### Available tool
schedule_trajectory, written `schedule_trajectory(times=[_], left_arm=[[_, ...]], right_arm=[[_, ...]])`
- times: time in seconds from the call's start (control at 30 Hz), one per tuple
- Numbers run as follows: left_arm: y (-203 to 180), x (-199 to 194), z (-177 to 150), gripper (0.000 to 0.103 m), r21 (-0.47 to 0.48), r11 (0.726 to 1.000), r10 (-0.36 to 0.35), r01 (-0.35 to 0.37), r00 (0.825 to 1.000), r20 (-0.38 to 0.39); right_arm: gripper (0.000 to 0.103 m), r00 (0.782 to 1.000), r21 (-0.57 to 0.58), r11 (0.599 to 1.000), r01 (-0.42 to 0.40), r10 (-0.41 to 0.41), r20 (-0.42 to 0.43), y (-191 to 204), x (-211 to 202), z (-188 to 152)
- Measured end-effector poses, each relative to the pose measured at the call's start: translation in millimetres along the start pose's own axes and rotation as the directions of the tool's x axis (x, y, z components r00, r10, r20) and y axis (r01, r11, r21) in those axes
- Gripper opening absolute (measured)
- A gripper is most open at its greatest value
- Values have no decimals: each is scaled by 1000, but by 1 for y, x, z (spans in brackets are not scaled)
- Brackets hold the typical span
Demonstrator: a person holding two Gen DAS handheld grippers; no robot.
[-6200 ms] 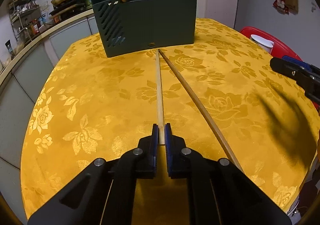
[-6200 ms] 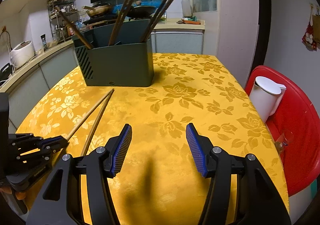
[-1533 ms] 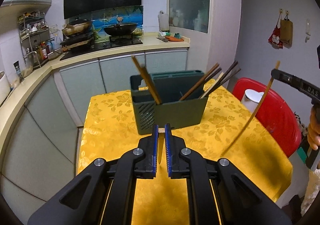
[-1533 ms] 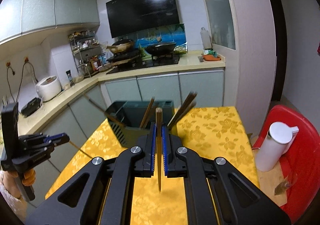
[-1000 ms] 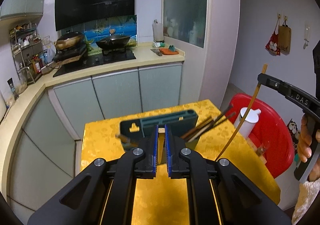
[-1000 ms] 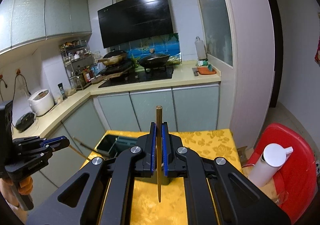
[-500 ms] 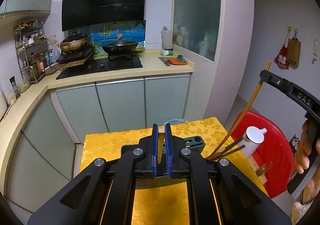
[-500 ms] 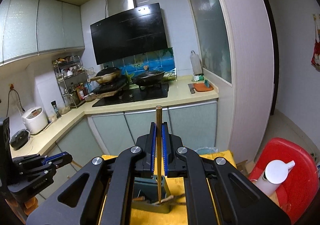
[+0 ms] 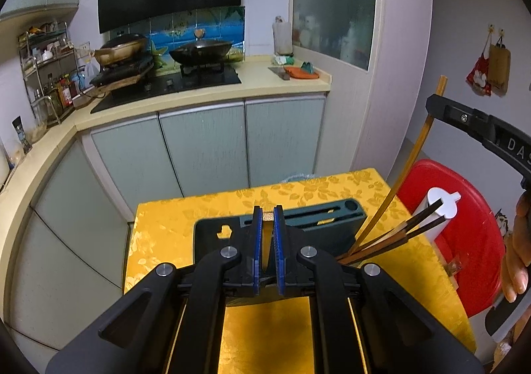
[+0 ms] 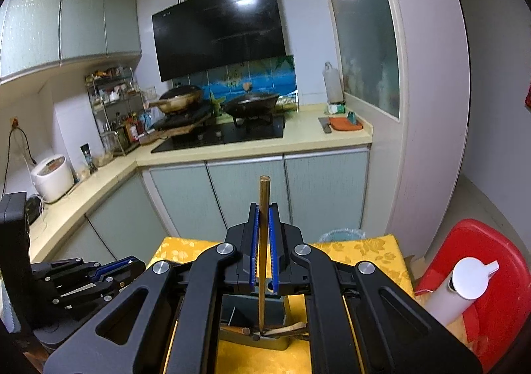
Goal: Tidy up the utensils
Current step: 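Lift both held chopsticks and carry them over the green utensil holder, then open both grippers to drop the chopsticks into the holder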
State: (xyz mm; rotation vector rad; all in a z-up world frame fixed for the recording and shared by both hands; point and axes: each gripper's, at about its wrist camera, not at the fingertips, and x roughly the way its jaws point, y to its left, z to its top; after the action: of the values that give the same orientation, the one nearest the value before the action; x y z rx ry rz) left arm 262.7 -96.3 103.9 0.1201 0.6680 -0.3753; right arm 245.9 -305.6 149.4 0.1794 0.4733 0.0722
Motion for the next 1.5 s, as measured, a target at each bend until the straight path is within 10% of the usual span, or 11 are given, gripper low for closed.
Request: schedule_trajectory(times=[0.43,0.57,1.0,1.5], left_arm=[[6,14,-7,9,-36,999,8,-9,1000,-26],[10,6,-4,42,-47,999,22,-22,1000,-9],[8,-33,-9,93,-45,997,59,-54,993,106],[-1,-50,-65,96,-42,993,111,-106,985,136]], right_arm=[[12,999,-35,999,-11,10,-51,9,15,-9],[48,999,-2,1000,4,-4,-41,5,13,-9],[56,999,-3,1000,9,-9,-31,-4,-12,-14],[82,998,2,1000,-8,8,-64,0,-44,-64]])
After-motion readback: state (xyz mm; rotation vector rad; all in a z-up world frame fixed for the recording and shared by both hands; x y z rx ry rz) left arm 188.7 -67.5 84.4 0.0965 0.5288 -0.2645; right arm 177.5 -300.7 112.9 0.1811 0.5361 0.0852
